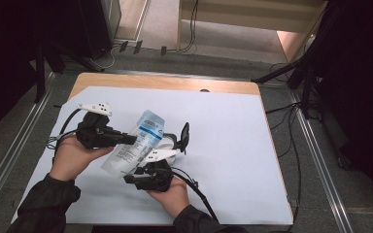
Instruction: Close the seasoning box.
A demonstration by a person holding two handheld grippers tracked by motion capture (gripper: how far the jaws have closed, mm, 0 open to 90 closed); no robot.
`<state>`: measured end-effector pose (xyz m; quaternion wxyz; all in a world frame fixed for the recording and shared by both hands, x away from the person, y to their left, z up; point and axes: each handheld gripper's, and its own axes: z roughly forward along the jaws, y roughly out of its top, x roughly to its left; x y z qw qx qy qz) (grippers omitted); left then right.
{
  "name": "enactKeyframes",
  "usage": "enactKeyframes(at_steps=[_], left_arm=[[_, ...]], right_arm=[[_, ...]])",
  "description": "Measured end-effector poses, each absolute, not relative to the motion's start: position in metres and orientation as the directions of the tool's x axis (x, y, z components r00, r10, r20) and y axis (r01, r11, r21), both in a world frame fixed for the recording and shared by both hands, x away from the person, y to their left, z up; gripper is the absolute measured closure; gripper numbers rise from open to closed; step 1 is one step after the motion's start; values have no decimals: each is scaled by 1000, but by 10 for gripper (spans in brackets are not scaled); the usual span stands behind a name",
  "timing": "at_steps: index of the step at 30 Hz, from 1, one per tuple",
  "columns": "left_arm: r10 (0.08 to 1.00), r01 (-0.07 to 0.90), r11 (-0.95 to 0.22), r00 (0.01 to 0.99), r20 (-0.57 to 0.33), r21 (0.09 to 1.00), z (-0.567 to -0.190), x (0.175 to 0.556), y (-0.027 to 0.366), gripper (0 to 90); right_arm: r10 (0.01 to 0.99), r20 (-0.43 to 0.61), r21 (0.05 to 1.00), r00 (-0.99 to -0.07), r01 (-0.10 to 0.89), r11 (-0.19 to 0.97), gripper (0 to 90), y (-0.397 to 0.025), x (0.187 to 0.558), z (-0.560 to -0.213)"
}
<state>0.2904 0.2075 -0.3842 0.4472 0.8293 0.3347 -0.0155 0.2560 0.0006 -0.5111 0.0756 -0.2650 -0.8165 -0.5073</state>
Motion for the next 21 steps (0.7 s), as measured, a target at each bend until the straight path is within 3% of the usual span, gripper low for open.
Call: enactKeyframes(at_steps=[21], left_arm=[[593,553,-291,745,-306,781,-376,290,234,900]], right_arm=[[333,335,810,-882,450,376,547,-8,252,-501]])
